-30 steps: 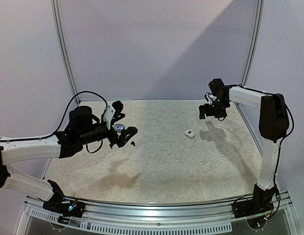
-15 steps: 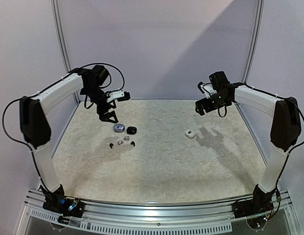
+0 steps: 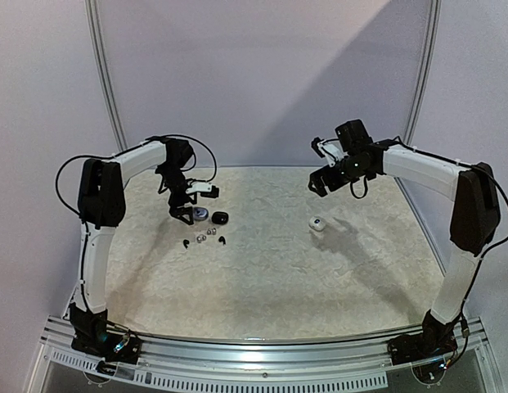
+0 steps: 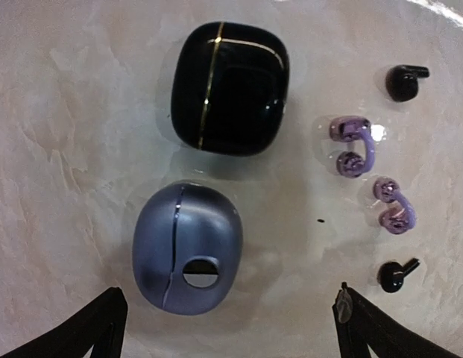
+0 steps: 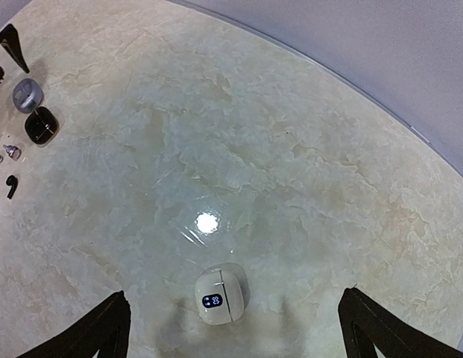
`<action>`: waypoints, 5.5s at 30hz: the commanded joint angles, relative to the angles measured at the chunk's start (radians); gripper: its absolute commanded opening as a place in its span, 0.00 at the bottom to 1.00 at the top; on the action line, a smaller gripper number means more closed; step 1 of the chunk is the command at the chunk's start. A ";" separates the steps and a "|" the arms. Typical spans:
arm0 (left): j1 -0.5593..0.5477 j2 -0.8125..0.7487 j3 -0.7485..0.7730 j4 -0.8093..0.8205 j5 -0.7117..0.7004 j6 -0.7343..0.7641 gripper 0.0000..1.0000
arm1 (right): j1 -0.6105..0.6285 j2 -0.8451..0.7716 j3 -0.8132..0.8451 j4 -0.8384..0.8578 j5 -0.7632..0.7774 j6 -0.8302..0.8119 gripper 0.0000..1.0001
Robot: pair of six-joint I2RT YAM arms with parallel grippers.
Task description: Insert the wireless bluetooth earbuds into the charging case
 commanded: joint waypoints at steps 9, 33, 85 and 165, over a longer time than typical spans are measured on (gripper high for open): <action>0.009 0.142 0.074 0.076 0.027 0.040 0.83 | 0.045 0.066 0.124 -0.088 0.014 -0.035 0.99; -0.105 -0.442 -0.127 0.034 -0.006 -0.084 0.00 | 0.053 -0.111 0.104 0.055 -0.140 0.165 0.98; -0.618 -1.154 -1.132 1.142 -0.309 -0.694 0.99 | 0.326 0.027 0.172 0.085 -0.678 0.152 0.00; -0.390 -1.241 -1.333 1.662 0.412 -1.231 0.00 | 0.342 -0.038 -0.053 0.721 -0.902 0.046 0.42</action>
